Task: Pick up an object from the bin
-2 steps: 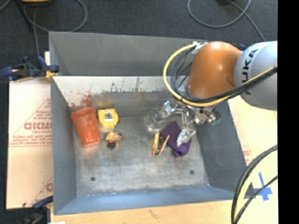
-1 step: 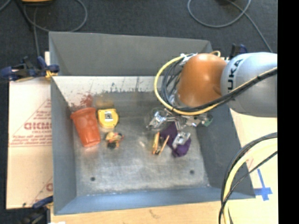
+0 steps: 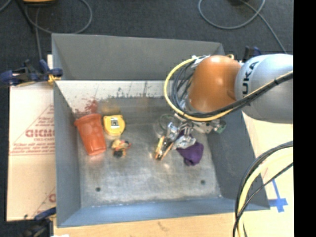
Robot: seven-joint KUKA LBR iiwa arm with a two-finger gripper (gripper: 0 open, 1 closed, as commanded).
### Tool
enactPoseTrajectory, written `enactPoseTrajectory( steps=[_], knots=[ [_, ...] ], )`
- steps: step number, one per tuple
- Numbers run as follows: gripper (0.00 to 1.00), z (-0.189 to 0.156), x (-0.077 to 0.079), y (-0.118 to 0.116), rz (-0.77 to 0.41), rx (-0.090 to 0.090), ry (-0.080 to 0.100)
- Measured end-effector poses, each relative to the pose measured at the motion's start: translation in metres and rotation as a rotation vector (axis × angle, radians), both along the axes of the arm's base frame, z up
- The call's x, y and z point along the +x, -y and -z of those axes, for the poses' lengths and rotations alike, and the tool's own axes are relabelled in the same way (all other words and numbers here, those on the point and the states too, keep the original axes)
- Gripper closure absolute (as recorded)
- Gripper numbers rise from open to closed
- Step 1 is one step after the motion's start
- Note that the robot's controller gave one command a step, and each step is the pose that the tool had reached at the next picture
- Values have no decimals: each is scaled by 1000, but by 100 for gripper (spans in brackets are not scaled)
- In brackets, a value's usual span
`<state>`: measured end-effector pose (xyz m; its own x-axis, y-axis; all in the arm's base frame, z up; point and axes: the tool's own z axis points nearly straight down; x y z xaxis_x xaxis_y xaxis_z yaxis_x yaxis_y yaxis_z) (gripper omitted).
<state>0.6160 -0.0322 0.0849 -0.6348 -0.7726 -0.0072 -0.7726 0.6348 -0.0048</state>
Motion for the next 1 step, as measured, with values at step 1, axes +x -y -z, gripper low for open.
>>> enactPoseTrajectory(
  steps=[1],
  knots=[
    [100, 0, 0, 0, 0, 0, 0]
  ],
)
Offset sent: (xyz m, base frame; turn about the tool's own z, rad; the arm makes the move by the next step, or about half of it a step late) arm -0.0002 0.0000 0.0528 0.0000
